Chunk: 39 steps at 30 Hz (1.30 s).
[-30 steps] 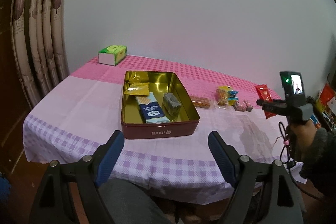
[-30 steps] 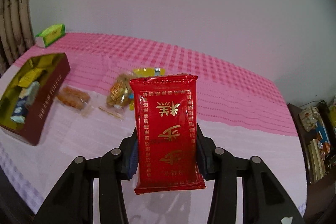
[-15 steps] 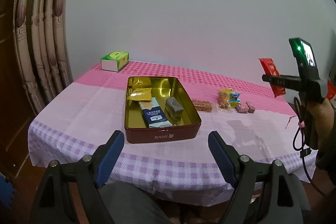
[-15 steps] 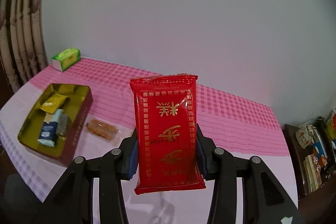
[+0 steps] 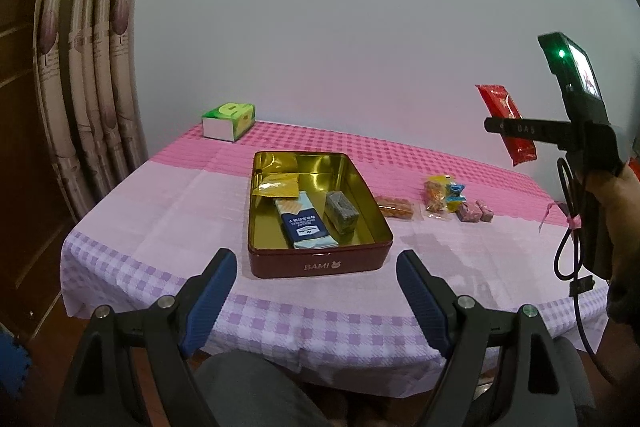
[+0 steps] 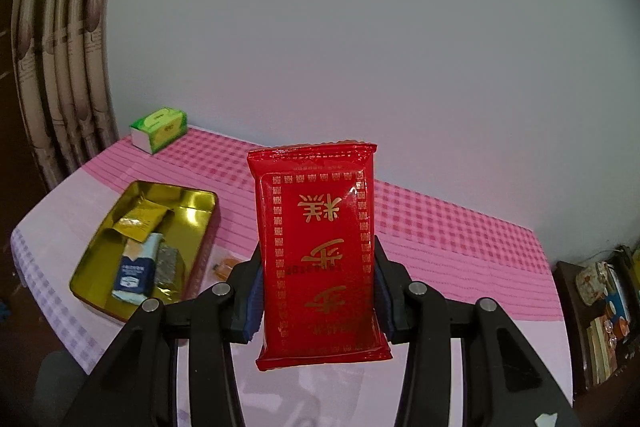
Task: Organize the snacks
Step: 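Lift the red packet with the right tool toward the tin, then lower the red packet into the tin and open the right tool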
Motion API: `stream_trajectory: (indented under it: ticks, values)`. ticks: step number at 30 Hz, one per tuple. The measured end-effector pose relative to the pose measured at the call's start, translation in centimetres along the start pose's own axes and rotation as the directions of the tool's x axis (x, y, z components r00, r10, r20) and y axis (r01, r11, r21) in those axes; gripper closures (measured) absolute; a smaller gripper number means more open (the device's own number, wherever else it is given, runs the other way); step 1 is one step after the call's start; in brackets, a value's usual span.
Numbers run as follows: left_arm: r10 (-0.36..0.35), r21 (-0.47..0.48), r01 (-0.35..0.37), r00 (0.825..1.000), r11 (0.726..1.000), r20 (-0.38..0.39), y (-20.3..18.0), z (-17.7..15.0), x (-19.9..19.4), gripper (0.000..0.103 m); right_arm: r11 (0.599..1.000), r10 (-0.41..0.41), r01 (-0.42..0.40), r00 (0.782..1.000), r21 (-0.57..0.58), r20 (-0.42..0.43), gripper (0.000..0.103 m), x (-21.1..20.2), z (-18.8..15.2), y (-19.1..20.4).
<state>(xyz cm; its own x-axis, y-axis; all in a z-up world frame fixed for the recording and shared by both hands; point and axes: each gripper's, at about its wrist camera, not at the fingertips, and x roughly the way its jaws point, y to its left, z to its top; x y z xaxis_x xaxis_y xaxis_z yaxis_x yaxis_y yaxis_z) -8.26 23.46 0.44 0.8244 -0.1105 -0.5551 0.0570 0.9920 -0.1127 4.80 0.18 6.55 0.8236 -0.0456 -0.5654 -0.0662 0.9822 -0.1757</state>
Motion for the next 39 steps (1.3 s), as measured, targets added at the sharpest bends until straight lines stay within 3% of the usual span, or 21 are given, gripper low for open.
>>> stream_trajectory:
  ticks: [20,39]
  values:
    - [0.036,-0.025,-0.036,0.999,0.999,0.009,0.8,0.2,-0.1,0.019,0.996,0.062,-0.063,0.998,-0.064,-0.007,0.062,0.7,1.5,6.0]
    - [0.114,-0.09,-0.12,0.991,0.989,-0.072,3.5,-0.3,2.0,0.019,0.979,0.118,-0.138,0.983,-0.148,-0.139,0.062,10.0,0.7,14.8]
